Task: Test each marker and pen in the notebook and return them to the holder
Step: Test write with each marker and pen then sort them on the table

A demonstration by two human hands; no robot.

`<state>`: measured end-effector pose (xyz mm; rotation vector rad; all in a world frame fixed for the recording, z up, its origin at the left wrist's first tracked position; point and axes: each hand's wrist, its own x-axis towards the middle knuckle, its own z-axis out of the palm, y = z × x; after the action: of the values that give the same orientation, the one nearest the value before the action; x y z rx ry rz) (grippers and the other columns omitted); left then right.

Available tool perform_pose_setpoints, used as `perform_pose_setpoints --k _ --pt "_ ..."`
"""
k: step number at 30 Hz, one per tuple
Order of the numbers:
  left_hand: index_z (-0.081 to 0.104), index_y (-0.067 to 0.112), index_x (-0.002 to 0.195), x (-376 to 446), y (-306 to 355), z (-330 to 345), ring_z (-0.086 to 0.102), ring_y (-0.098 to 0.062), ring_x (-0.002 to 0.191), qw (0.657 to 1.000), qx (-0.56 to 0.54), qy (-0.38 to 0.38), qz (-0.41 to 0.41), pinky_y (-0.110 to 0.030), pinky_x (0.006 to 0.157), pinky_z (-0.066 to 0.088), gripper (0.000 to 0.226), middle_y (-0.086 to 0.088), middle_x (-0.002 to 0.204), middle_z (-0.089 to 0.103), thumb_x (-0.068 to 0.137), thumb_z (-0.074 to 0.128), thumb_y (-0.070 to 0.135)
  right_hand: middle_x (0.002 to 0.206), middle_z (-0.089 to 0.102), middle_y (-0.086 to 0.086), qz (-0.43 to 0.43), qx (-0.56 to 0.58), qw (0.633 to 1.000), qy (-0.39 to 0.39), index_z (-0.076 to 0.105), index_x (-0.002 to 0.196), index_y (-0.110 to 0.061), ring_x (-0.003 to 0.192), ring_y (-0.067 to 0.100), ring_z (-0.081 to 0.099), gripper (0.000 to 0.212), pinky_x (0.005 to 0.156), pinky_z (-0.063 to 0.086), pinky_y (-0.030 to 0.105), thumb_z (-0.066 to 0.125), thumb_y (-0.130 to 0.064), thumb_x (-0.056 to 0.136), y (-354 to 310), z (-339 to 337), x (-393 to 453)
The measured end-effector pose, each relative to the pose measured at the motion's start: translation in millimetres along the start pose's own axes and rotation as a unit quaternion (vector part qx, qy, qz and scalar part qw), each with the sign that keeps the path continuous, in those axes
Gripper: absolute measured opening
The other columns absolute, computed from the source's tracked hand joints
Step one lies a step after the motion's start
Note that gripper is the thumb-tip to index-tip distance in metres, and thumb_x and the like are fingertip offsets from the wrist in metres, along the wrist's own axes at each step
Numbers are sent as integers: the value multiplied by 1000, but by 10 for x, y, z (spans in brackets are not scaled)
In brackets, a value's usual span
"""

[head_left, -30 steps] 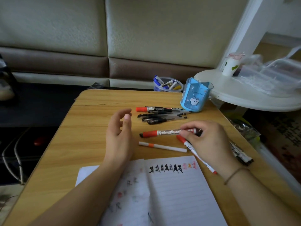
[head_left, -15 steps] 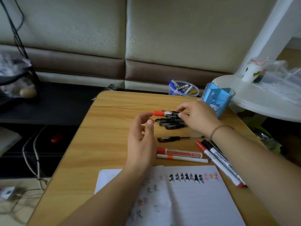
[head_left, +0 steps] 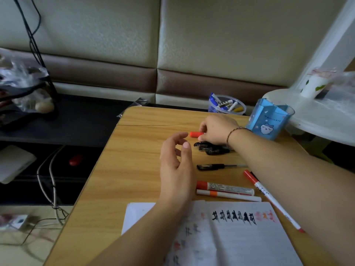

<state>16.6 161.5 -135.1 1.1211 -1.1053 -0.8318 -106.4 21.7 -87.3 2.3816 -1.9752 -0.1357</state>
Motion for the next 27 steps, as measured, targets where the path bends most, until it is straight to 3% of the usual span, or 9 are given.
perform_pose_setpoints --k 6,10,14,17,19,21,23,25,27 --pt "49 39 122 8 -37 -15 46 -2 107 999 38 12 27 -19 89 40 28 19 119 46 98 53 26 106 59 -4 -102 119 986 47 57 116 -31 84 11 57 24 71 47 29 55 -41 94 -194 -338 -359" --pt "51 28 124 16 -22 -30 53 0 104 998 -57 10 37 -13 84 44 39 13 119 53 95 41 51 95 61 -14 -173 156 968 91 56 122 -38 84 7 56 28 73 50 34 49 -42 96 -223 -543 -936" --pt "63 18 102 6 -13 -44 55 -10 66 987 -79 -125 57 -22 59 45 18 5 73 63 100 52 31 95 59 -20 -116 165 975 89 58 118 -47 85 -1 55 31 72 51 31 56 -50 87 -54 -428 -1467" --pt "65 26 104 -53 -35 -32 63 -19 72 974 -14 -216 62 -40 64 53 9 -7 78 67 97 60 24 86 61 -20 -17 245 967 62 62 104 -51 80 -8 58 36 64 46 20 78 -36 76 287 -325 -1857" --pt "63 29 104 -77 -37 -35 66 -27 84 971 -33 -229 60 -48 74 55 8 -10 87 68 96 60 28 86 67 -20 31 341 938 52 69 91 -51 67 -2 64 30 59 53 22 82 -32 71 540 -277 -2107" --pt "63 26 104 -76 -36 -37 64 -28 83 973 -34 -210 92 -49 74 54 11 -8 87 68 94 58 28 76 72 -1 54 446 889 85 74 85 -41 51 11 61 23 50 52 23 80 -47 63 666 -251 -2305" --pt "62 23 105 -81 -49 -19 64 -19 82 965 2 -220 143 -43 73 55 13 3 87 68 92 58 24 65 68 12 72 528 838 118 76 84 -27 50 22 59 42 51 52 23 80 -58 55 705 -182 -2420" --pt "61 24 103 -117 -45 9 63 -18 83 950 28 -245 192 -37 71 54 12 11 87 65 92 59 21 62 67 11 84 570 799 169 74 82 -17 53 21 60 46 55 53 28 80 -56 59 669 -56 -2423" --pt "61 21 104 -144 -39 15 62 -16 80 948 -16 -241 209 -32 68 52 11 12 87 64 93 59 22 64 68 -1 104 540 797 250 71 81 -17 56 8 62 25 54 51 19 72 -41 73 608 29 -2396"
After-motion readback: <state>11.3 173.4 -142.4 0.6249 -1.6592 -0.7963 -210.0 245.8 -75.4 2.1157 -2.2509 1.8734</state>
